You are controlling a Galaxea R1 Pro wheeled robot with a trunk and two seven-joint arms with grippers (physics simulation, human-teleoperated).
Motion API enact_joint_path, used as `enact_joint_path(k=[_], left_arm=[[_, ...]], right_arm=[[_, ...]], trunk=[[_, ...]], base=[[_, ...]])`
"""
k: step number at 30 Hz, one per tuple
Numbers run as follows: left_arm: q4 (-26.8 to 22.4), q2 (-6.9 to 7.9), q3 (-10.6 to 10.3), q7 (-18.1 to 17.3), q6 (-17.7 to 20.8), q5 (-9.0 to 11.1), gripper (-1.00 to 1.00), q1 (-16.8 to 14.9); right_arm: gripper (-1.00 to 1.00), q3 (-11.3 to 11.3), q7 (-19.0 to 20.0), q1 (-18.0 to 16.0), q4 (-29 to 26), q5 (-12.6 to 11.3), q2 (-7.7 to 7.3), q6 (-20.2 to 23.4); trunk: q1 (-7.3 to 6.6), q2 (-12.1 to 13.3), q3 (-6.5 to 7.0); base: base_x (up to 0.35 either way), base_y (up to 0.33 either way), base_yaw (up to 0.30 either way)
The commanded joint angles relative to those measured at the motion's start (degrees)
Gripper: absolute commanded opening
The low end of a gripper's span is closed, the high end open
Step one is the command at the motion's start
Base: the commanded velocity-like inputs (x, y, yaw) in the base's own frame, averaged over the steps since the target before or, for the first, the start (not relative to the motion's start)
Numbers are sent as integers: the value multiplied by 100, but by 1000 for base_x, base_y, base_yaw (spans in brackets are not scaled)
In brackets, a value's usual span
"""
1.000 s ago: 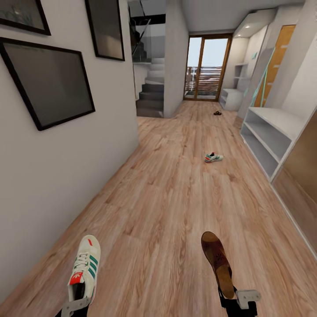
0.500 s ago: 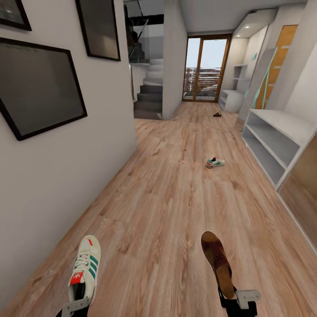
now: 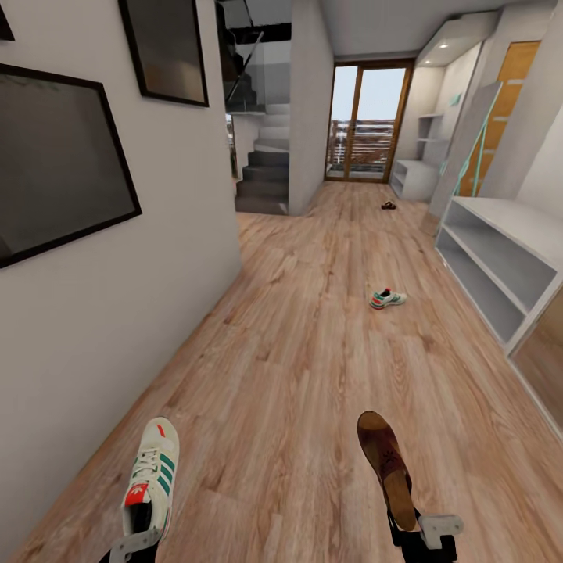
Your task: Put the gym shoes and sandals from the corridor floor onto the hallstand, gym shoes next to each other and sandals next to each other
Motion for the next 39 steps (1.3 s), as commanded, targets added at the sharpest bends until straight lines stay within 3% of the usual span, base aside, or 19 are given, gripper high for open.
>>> enact_joint_path(k=[1, 25, 33, 39], left_arm=[[4, 0, 17, -63, -8, 60, -100, -3], [22, 6, 26, -61, -20, 62, -100, -3], [22, 8, 26, -63, -23, 61, -100, -3], [22, 0, 26, -63, -23, 61, -100, -3]], right_arm=[[-100, -9, 7, -3, 5, 1, 1, -14], [-100, 7, 43, -3, 4, 20, 25, -6], [-100, 6, -3, -3, 155, 28, 233, -24], [-100, 11, -484, -3, 173, 33, 315, -46]], trunk=[[2, -1, -5], [2, -1, 57], [2, -1, 58], [2, -1, 58]], base=[[340, 0, 0], [340, 0, -185], [340, 0, -9], [340, 0, 0]])
